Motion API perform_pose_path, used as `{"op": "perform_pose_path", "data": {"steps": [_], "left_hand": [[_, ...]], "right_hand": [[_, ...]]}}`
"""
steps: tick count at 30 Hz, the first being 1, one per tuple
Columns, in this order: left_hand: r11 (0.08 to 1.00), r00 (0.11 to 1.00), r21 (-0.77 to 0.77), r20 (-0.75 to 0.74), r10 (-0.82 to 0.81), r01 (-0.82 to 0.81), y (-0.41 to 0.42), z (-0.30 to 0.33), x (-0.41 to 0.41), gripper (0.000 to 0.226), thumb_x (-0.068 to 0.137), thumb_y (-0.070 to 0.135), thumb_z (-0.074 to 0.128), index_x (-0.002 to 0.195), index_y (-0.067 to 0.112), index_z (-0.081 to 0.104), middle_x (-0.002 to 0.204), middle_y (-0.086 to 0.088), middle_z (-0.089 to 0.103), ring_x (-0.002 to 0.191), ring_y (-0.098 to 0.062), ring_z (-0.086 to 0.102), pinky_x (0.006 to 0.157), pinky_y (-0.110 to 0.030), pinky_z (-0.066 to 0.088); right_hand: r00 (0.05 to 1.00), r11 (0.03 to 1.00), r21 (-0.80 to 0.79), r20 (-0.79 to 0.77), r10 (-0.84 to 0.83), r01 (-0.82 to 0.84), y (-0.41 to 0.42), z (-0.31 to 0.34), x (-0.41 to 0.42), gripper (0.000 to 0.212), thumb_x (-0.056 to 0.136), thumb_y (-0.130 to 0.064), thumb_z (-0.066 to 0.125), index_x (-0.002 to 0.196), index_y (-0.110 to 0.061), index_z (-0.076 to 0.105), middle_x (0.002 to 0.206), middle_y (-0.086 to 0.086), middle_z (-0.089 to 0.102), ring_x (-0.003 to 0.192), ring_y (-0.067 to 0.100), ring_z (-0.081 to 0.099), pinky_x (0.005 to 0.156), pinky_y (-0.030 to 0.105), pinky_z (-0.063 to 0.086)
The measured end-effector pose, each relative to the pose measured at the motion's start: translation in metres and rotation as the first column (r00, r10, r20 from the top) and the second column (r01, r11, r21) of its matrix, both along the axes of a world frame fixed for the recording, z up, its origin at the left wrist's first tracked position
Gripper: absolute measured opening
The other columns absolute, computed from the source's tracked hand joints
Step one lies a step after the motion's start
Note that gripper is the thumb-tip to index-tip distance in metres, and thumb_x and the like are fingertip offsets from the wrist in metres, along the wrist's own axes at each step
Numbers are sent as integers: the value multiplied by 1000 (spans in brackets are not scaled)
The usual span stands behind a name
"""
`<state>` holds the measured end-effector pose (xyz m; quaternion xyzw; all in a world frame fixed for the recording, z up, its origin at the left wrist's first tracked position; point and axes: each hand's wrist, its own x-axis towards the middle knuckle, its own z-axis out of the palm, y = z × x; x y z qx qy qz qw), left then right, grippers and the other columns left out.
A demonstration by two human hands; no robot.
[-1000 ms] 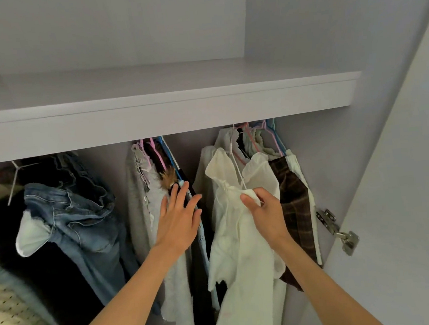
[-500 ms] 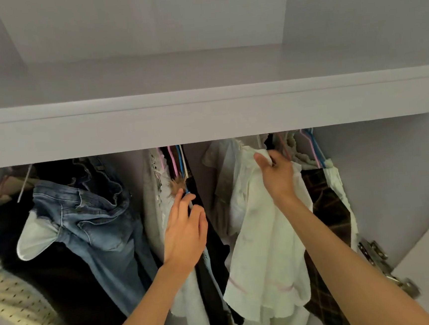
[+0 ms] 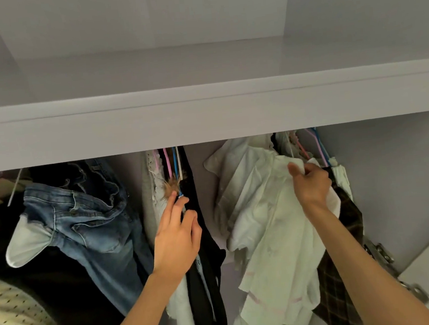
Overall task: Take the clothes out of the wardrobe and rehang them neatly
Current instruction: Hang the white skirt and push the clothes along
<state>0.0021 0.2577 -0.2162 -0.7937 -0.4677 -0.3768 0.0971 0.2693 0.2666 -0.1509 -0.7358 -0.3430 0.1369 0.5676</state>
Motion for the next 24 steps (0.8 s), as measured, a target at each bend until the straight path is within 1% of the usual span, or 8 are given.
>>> {"op": "perform_pose_path", "data": {"steps": [5,8,10,13,16,19,21,24], "left_hand": [[1000,1000,-13,-8,-2,2,2,-3,-4,29,93,20,38,86,8,62,121,-10,54,133,-28,37,88,-37,52],[999,1000,-31,-18,-14,13,2,-2,-8,30,93,22,37,90,9,64,123,-9,54,134,-26,34,93,-38,49],[998,999,-59,-23,-30,29,0,-3,-11,33,94,26,35,99,11,65,130,-8,51,137,-25,29,97,-39,47],[991,998,-124,-23,-60,57,-7,-8,-16,40,93,31,34,122,15,58,147,-4,35,141,-22,18,90,-35,51],[984,994,-162,-70,-83,71,-18,-12,-20,43,94,28,40,135,19,46,154,-2,20,143,-22,10,92,-36,51],[981,989,-175,-100,-107,89,-34,-14,-27,48,94,30,33,142,23,35,156,-3,15,144,-22,6,107,-42,35],[979,988,-189,-115,-100,77,-47,-16,-35,51,94,31,30,144,25,28,156,-4,13,144,-21,3,112,-41,25],[975,990,-221,-142,-19,-13,-74,-20,-57,53,93,32,31,145,27,23,156,-5,13,144,-22,4,113,-42,17]], "right_hand": [[1000,999,-37,-7,-10,10,1,1,2,35,92,-29,57,98,5,61,102,22,64,100,35,57,76,27,37],[993,995,-95,112,50,-39,-6,3,-4,31,93,-25,55,99,5,56,98,23,61,99,38,56,75,30,37],[970,992,-97,223,100,-80,-19,2,-16,28,90,-19,58,107,2,52,101,19,58,101,37,55,77,33,40],[856,986,-110,491,161,-122,-42,-7,-42,47,86,-19,64,126,-1,47,124,18,52,116,35,48,94,45,40],[708,974,-144,668,228,-178,-59,-21,-64,49,83,-18,67,124,1,51,128,23,51,118,40,49,99,54,39],[643,941,-203,689,333,-270,-78,-36,-84,47,87,-31,51,124,-2,52,131,23,50,121,40,48,103,56,35],[594,899,-247,682,427,-362,-89,-41,-99,54,90,-42,37,128,-6,50,137,18,46,127,34,44,108,49,28],[477,812,-271,696,537,-518,-92,-36,-127,56,91,-46,36,132,-9,47,139,15,45,130,29,41,109,45,26]]}}
